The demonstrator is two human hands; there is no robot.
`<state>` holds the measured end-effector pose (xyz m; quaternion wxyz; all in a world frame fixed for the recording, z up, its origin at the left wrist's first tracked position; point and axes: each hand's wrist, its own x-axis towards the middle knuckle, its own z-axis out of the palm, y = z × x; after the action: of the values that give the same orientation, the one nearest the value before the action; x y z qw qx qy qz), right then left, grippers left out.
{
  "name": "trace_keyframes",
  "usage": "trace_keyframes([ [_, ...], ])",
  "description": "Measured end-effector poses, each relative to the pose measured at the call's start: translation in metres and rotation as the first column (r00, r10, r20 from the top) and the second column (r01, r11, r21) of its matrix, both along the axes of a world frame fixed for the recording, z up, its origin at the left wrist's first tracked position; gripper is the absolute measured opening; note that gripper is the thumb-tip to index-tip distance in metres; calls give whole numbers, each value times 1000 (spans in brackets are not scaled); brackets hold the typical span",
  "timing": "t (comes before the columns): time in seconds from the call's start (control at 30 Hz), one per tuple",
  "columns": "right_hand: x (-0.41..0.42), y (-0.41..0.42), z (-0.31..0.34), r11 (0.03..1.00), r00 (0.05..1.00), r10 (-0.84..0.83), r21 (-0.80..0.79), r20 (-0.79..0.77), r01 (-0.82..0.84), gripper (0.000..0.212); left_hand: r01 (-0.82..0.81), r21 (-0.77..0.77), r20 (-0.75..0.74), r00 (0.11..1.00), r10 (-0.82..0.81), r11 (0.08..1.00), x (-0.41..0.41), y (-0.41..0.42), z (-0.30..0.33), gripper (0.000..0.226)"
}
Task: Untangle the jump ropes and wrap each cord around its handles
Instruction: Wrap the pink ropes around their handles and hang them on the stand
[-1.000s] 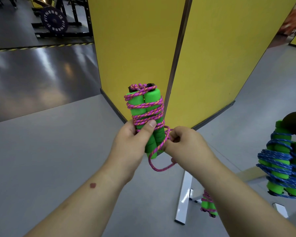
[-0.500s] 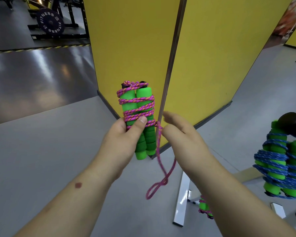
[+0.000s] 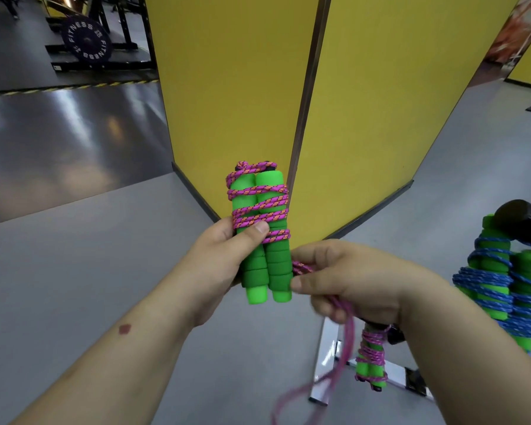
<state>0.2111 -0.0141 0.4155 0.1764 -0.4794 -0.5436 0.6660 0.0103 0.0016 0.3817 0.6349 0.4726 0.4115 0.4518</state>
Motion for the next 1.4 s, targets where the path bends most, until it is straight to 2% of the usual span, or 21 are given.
trace_keyframes([
  [0.07,7,5,-2,988,986,-135,88,96,126,19,-17,28,-38,999,18,999,-2,2,-2,29],
  [0.13,6,9,-3,946,951,-285,195,123,259,22,-62,63,-70,995,67,996,-1,4,-4,33],
  [0.27,-13,5,-4,822,850,-427,524,307,224,27,-234,100,-90,966,243,967,10,1,-3,46],
  [0.33,-19,1,-1,812,861,-429,534,274,235,29,-312,61,-42,948,315,948,13,0,-4,43],
  [0.4,-25,-3,3,827,853,-398,535,338,174,42,-327,-26,43,944,328,945,17,-2,-4,44],
  [0.47,-28,-5,0,782,745,-415,623,523,-2,59,-303,-97,103,944,312,948,21,-6,-1,51],
  [0.53,-31,-8,-4,696,622,-481,701,618,-158,59,-276,-110,132,948,289,955,24,-10,0,57],
  [0.57,-32,-8,-5,666,614,-505,726,607,-170,53,-260,-103,145,951,273,960,25,-11,-1,59],
  [0.6,-31,-7,-5,656,638,-512,741,575,-142,47,-241,-96,164,953,254,966,25,-11,0,61],
  [0.67,-24,-3,-2,712,750,-468,702,467,7,40,-194,-60,209,957,203,979,21,-10,1,62],
  [0.73,-15,0,4,825,873,-350,554,340,115,39,-115,-25,244,963,118,993,16,-8,5,59],
  [0.83,-9,-2,7,954,984,-119,290,135,76,47,33,-30,296,955,-23,999,12,-10,9,47],
  [0.9,-8,-2,8,971,996,-70,233,62,54,46,37,-38,312,950,-24,999,13,-9,9,41],
  [1.0,-6,0,10,969,987,-125,224,98,100,40,-80,-24,246,966,84,996,14,-6,10,48],
  [1.13,0,2,9,970,982,-148,209,120,121,15,-130,30,23,991,129,991,15,-8,10,63],
  [1.23,3,5,6,934,943,-252,310,219,178,15,-123,31,-108,986,126,992,13,-9,8,59],
  [1.3,5,5,7,901,918,-297,396,264,177,12,-137,-7,-110,985,136,991,13,-9,8,55],
  [1.4,5,4,5,876,931,-303,443,203,189,14,-159,-120,-19,987,158,980,17,-9,7,52],
])
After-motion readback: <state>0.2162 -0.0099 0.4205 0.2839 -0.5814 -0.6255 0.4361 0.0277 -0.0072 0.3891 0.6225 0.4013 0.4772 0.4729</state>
